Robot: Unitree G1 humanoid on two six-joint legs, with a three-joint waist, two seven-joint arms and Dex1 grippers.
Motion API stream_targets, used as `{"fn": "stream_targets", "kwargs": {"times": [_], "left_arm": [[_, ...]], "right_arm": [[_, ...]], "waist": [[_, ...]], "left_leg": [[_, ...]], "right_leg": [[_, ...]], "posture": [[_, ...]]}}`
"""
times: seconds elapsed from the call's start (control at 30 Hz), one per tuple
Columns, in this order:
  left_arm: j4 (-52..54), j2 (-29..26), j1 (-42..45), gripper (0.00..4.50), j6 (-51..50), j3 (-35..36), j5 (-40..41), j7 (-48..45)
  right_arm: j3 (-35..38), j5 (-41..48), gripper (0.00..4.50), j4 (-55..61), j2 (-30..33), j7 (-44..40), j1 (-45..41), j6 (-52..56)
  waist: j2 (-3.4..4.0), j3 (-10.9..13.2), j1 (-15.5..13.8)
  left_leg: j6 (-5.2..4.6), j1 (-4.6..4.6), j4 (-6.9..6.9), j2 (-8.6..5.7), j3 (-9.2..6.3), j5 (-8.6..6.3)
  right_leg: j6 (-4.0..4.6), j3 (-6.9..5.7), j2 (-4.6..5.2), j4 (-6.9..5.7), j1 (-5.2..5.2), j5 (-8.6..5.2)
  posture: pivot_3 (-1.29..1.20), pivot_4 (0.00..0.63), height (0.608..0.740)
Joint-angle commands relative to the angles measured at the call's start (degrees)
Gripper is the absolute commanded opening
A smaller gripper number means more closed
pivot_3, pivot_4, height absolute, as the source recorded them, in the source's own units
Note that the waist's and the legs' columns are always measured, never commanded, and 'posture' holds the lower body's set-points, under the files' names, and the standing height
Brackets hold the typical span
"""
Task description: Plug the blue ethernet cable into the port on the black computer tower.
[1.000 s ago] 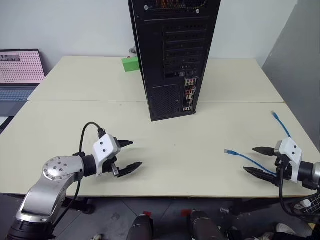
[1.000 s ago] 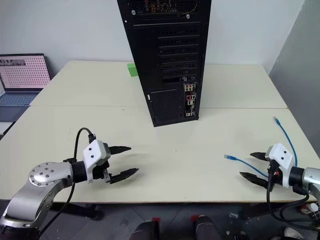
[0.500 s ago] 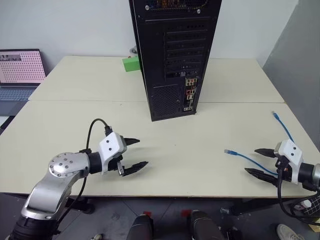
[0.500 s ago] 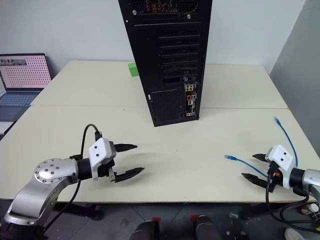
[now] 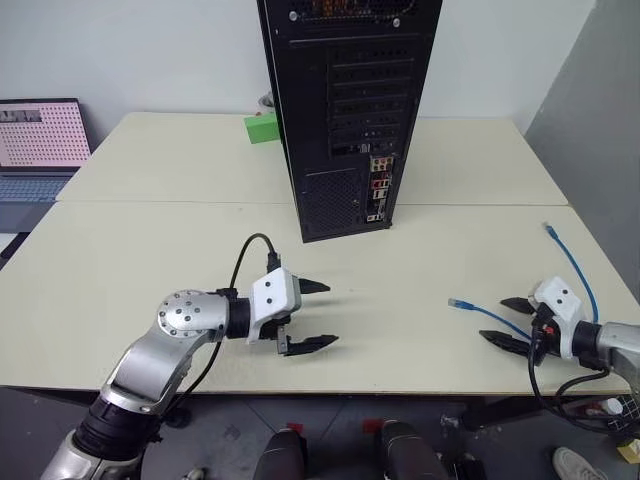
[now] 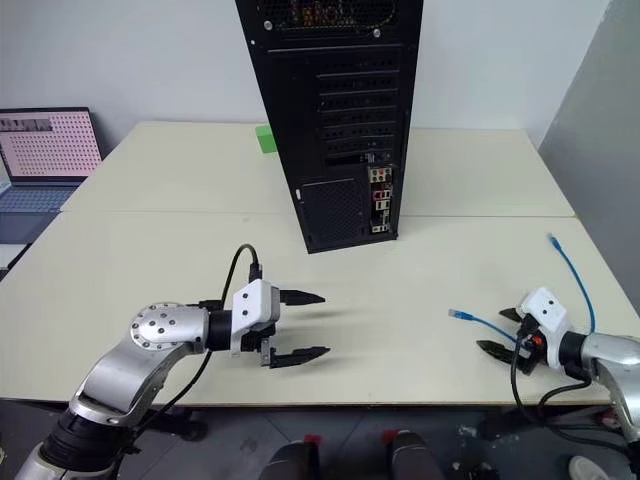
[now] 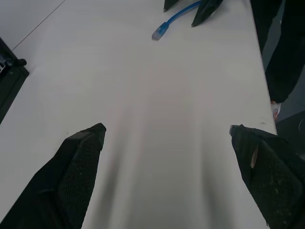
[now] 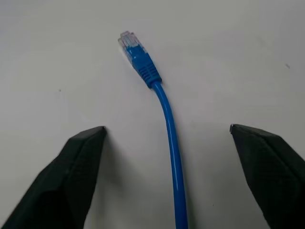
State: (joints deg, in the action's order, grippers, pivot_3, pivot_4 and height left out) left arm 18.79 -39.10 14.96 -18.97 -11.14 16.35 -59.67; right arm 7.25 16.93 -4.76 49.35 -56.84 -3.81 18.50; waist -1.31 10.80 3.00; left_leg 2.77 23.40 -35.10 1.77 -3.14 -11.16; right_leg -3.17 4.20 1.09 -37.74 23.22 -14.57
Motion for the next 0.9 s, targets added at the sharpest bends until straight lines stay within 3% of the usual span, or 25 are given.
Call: {"fn": "stream_targets", "kwargs": {"times": [0.03,0.27,0.5,0.9], "left_arm": [[0.5,0.4,0.8,4.5,0.9,-0.7,0.3,-0.9],[-0.6,1.4,1.5,4.5,1.3,-1.8,-0.3,-1.3],[-4.5,3.0,3.8,4.5,2.7,-4.0,-2.0,-1.9],[-15.1,9.4,12.1,4.5,5.4,-9.6,-7.7,-2.0]], "right_arm": [[-1.0,-0.9,3.34,-1.5,0.8,-1.9,-0.8,-0.3],[-2.4,-1.1,1.7,-1.8,0.9,-3.8,-3.1,0.0],[-5.3,-1.8,0.05,5.3,1.9,-5.7,-4.1,-0.1],[-14.7,-2.0,0.05,21.4,-2.6,-3.4,-13.2,9.6]], "waist": [[0.0,0.0,0.0],[0.0,0.0,0.0],[0.01,0.0,0.1],[0.02,0.0,0.0]], "left_leg": [[0.0,0.0,0.0,0.0,0.0,0.0],[0.0,-0.02,-0.01,0.0,0.0,0.0],[0.0,-0.02,-0.01,0.0,0.0,0.0],[0.0,0.0,-0.02,-0.01,-0.05,0.0]], "right_leg": [[0.0,0.0,0.0,-0.01,0.0,0.0],[-0.1,0.01,0.0,-0.03,-0.01,0.06],[-0.27,0.0,-0.01,-0.03,-0.01,0.15],[-0.33,-0.02,-0.02,-0.03,0.0,0.19]], "posture": [[0.0,0.15,0.74],[0.0,0.15,0.74],[0.0,0.15,0.74],[0.0,0.15,0.74]]}}
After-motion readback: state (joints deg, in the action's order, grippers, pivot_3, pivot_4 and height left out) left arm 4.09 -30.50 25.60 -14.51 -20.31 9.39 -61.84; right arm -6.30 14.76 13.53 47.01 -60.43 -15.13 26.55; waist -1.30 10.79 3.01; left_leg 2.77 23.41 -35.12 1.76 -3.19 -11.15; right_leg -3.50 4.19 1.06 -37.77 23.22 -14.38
